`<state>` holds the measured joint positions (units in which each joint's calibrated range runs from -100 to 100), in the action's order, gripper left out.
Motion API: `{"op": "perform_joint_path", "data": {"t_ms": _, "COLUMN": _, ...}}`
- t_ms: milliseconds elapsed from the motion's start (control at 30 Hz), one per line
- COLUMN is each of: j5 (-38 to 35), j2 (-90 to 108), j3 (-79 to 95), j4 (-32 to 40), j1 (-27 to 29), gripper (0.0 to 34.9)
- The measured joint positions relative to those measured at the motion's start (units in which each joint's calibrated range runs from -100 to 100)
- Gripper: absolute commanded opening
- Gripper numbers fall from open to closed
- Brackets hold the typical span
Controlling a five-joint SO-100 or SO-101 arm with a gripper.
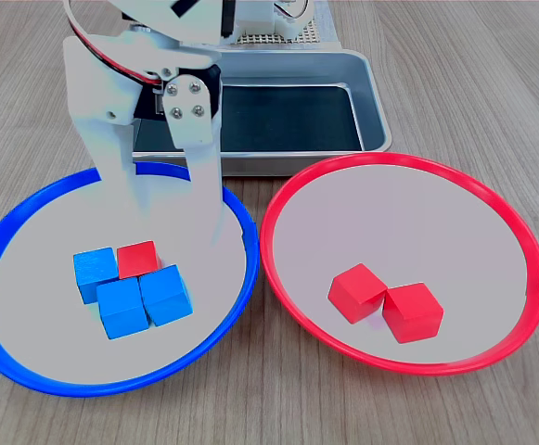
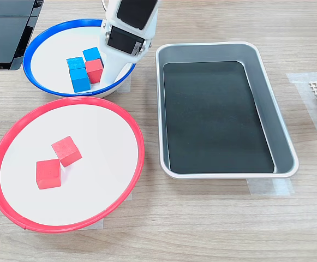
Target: Relocate any red block in the blue dish to the red dish, correcting any misplacement.
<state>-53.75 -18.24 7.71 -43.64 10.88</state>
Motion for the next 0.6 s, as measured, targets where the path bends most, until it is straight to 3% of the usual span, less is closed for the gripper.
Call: {"op": "perform_joint_path", "data": {"t_ms": 600, "j5": -1.7, "j2": -4.5, "j3": -6.7, "j4": -0.5, "j1": 3.3, "gripper": 17.5}}
